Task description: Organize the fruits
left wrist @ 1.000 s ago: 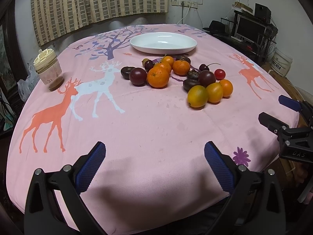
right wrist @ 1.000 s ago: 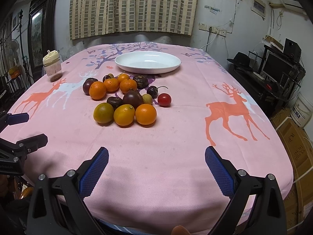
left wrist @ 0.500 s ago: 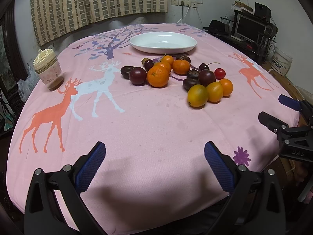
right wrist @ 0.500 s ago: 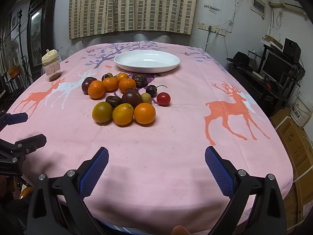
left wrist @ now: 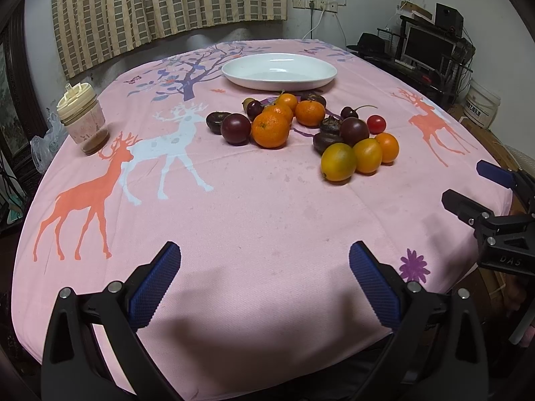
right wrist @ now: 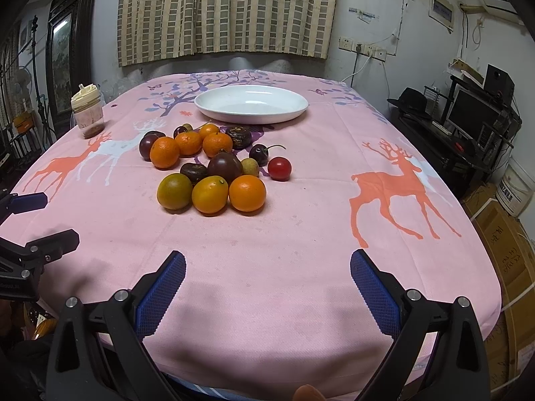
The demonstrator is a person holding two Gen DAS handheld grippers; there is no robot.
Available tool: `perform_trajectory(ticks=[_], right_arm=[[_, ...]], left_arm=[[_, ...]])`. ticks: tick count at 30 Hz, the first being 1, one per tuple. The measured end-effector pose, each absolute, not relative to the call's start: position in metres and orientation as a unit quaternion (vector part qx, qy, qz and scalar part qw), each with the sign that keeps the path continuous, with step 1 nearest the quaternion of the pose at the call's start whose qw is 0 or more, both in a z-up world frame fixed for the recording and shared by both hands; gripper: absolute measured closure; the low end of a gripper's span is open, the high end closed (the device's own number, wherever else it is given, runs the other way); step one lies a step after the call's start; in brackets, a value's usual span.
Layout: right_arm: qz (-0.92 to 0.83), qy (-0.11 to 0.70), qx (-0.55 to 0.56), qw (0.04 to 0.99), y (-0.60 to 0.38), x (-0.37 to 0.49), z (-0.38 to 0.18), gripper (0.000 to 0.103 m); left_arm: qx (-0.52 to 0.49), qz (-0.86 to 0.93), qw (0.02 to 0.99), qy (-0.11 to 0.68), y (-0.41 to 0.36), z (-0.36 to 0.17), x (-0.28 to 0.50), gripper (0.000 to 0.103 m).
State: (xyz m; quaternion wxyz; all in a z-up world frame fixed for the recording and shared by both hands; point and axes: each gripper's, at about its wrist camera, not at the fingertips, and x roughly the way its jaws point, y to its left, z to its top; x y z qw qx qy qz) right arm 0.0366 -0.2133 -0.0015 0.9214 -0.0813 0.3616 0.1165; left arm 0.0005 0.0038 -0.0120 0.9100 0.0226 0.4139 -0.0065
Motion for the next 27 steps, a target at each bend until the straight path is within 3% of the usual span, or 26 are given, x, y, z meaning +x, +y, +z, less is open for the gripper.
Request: perform_trajectory(ticks=[27], right_arm=[[0.122, 0.364, -0.077, 0.920, -0.2131, 0.0380, -0.0040, 0.004]], left_arm=[[0.023, -0.008, 0.908, 0.418, 0.0060, -0.0195, -0.0008, 0.005]])
